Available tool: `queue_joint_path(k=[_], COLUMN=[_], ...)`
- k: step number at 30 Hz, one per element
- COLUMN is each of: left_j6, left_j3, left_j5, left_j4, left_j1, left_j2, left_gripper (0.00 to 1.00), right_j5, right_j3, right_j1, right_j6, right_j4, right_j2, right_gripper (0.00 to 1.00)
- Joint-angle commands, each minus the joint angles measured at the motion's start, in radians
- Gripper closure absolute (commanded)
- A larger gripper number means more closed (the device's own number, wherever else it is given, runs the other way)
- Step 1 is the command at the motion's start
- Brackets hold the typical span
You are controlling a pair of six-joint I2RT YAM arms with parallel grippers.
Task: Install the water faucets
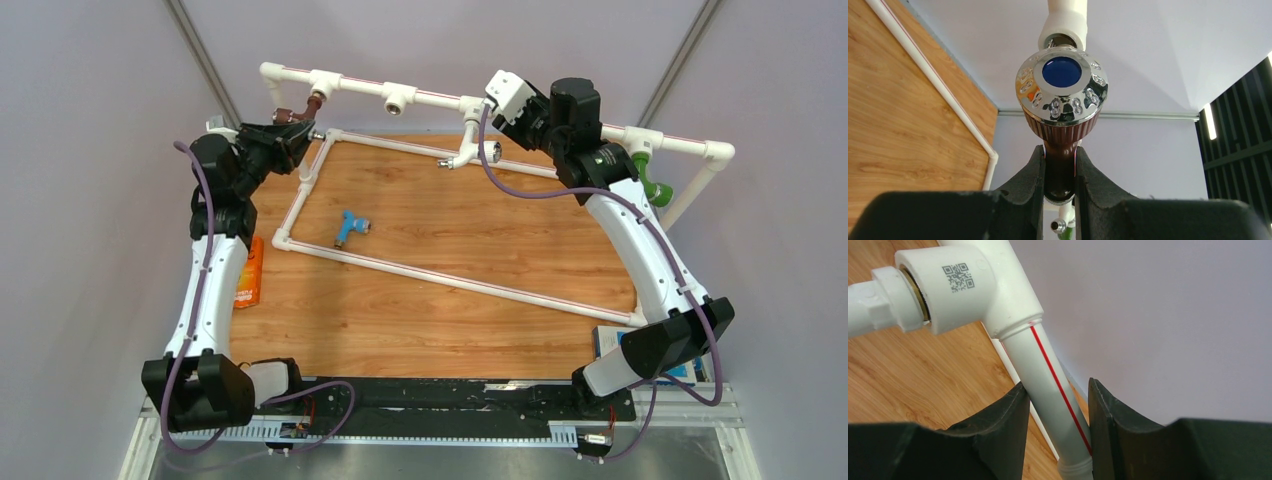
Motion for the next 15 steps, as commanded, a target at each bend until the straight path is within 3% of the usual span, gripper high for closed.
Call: queue_joint_path(k=[1, 15], left_j6=[-0.001, -0.028], left_j3=[0.029, 0.016], left_j5=[0.027, 0.042], left_j4=[0.011, 0.070], left_j1=[0.007, 0.007], left_j2=[-0.001, 0.036], left_gripper=[1.00, 1.00], right_j5=[-0.010, -0.009], right_j3=[-0.023, -0.039], right_j1=[0.006, 0.006], right_j6=[0.159, 0.145], right_j4=[-0.070, -0.070], right_j2=[-0.031, -0.029], right_gripper=[1.00, 1.00])
